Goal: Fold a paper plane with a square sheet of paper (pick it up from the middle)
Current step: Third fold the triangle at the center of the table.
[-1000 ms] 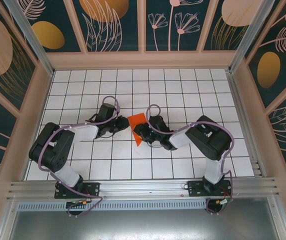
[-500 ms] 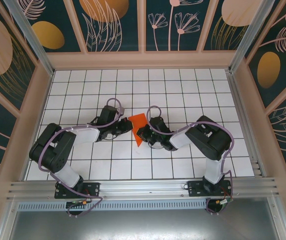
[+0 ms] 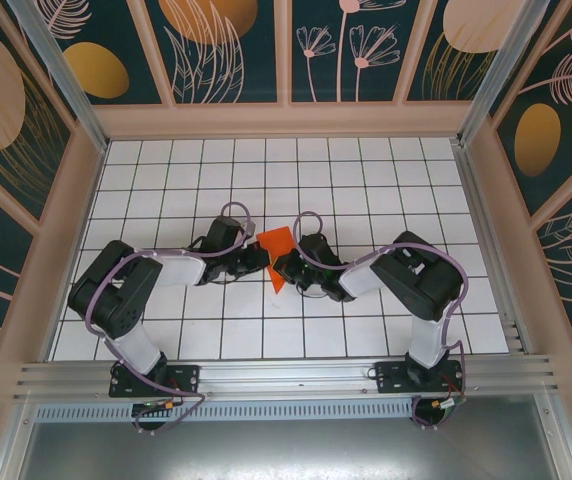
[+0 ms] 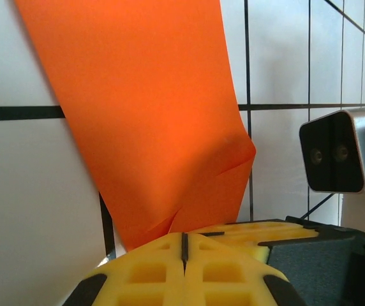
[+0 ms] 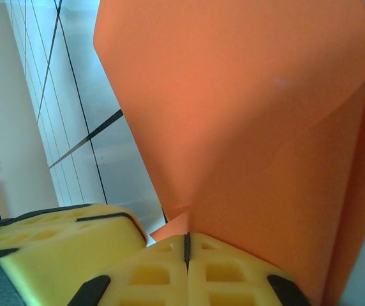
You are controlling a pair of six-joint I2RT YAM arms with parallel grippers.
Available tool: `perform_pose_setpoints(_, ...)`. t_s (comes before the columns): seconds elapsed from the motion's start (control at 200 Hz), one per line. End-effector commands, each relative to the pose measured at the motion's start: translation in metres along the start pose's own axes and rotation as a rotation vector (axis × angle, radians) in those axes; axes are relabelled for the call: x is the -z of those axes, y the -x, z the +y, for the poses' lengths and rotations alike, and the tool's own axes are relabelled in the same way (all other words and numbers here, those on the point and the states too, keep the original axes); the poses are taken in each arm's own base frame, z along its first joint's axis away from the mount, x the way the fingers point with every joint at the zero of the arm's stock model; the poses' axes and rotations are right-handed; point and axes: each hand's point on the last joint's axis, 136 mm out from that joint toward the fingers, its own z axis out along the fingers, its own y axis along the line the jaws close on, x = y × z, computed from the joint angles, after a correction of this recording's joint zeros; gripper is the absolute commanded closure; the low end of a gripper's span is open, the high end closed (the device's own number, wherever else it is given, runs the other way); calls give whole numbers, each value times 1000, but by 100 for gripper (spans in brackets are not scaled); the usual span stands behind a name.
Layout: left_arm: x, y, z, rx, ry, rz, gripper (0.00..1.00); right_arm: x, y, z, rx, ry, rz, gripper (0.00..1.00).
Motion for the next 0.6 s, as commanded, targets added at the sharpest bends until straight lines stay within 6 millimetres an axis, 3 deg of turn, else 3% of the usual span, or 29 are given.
perform_pose_setpoints(0.0, -7, -6, 8, 1, 23, 22, 100, 5, 1, -7, -1, -31, -12, 100)
perform_pose_setpoints(0.305, -12, -13, 25, 6, 88, 42, 100, 7, 1, -2, 5, -19, -16, 100)
perform_pose_setpoints(0.595, -12, -17, 49, -15, 205, 60, 100, 24, 3, 32, 96, 57, -6, 100)
